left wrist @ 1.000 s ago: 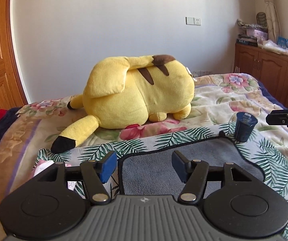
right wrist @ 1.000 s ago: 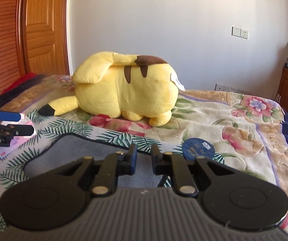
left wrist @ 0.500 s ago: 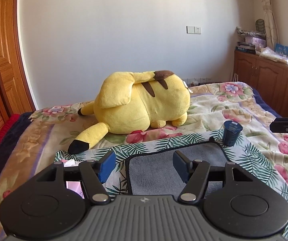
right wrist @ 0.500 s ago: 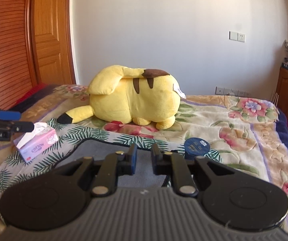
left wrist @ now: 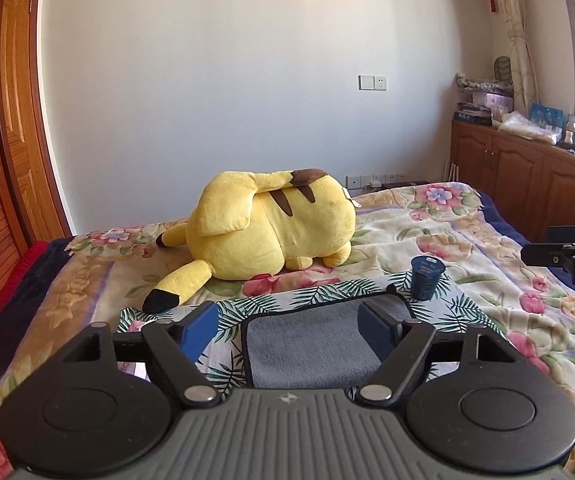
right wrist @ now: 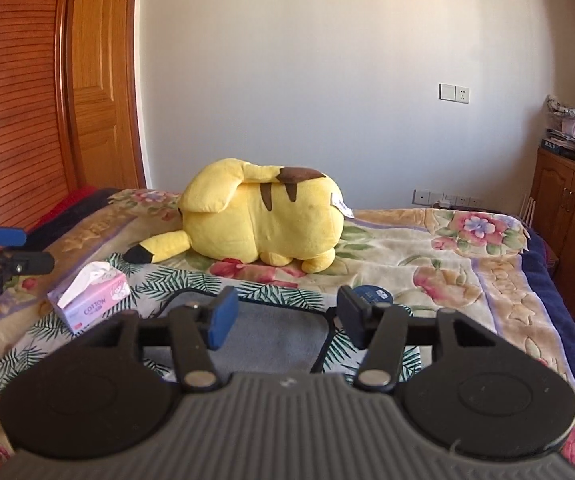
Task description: Fold towel
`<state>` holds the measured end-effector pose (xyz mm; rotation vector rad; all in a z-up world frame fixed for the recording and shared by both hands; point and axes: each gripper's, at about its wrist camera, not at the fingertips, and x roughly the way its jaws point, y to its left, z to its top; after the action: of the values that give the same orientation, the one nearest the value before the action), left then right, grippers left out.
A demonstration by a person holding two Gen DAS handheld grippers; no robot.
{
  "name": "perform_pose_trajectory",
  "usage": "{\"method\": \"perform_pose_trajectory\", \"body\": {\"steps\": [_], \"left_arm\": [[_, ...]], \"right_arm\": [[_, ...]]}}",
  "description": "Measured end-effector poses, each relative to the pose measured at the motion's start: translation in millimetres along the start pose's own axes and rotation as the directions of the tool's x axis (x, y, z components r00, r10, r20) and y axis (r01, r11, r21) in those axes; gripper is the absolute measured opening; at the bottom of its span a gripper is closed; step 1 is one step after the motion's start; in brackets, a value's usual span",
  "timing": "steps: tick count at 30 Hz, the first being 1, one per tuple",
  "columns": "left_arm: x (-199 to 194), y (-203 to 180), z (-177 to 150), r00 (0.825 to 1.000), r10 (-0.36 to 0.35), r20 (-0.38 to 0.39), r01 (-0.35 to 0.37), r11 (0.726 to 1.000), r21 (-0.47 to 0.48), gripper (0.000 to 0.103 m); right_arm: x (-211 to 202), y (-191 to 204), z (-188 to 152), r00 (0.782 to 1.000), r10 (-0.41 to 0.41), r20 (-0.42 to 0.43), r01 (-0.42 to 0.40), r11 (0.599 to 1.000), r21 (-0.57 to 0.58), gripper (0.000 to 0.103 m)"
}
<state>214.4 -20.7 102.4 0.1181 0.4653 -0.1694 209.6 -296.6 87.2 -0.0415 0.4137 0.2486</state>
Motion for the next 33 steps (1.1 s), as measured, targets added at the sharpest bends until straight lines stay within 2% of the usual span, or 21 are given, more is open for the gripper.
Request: {"method": "perform_pose_trajectory", "body": {"steps": [2, 4, 6, 9, 13, 17, 23, 30, 33], "left_arm": [[-10.8, -1.7, -2.5, 1.0, 0.003, 0.012, -0.003, 1.0, 0.0, 0.069], [-21.3, -3.1, -4.4, 1.0, 0.003, 0.022, -0.003, 1.0, 0.0, 0.074], [-30.1, -4.3, -6.2, 1.0, 0.0, 0.027, 0.0, 1.0, 0.004, 0.077], [-41.8, -5.6, -7.9, 0.999, -0.004, 0.034, 0.004, 1.0, 0.011, 0.081], [-57.7, -5.7, -8.6, 0.999, 0.004, 0.052, -0.004, 1.0, 0.003, 0.087], [-71.1, -4.6, -9.6, 0.999, -0.003, 0.053, 0.003, 1.0, -0.012, 0.087], [-85.8, -11.1, -15.9, 0.999, 0.004, 0.047, -0.004, 1.0, 0.017, 0.087], [-105.6, -24.9, -37.1, 0.998, 0.026, 0.062, -0.029, 0.999, 0.044, 0.087], [-113.5, -30.7, -46.2, 0.998, 0.006, 0.063, -0.009, 0.999, 0.046, 0.087]], "right_arm": [[-7.0, 3.4, -0.1, 1.0, -0.004, 0.006, 0.004, 1.0, -0.004, 0.066], [-12.5, 6.3, -0.2, 1.0, -0.01, 0.011, 0.01, 1.0, -0.003, 0.073], [-19.4, 8.6, -0.8, 1.0, -0.015, 0.026, 0.015, 1.0, -0.001, 0.092], [-26.4, 11.6, -1.6, 0.999, -0.018, 0.037, 0.018, 1.0, 0.008, 0.103], [-32.5, 15.2, -4.5, 0.999, -0.023, 0.033, 0.023, 0.999, 0.022, 0.103], [-38.2, 19.8, -9.2, 0.999, -0.034, 0.017, 0.033, 0.999, 0.013, 0.103], [-56.2, 22.8, -17.7, 0.999, -0.04, 0.017, 0.04, 0.999, 0.033, 0.103], [-77.3, 21.9, -31.2, 0.998, -0.059, 0.015, 0.058, 0.997, 0.06, 0.103], [-85.2, 21.3, -35.6, 0.998, -0.064, 0.018, 0.062, 0.995, 0.073, 0.103]]}}
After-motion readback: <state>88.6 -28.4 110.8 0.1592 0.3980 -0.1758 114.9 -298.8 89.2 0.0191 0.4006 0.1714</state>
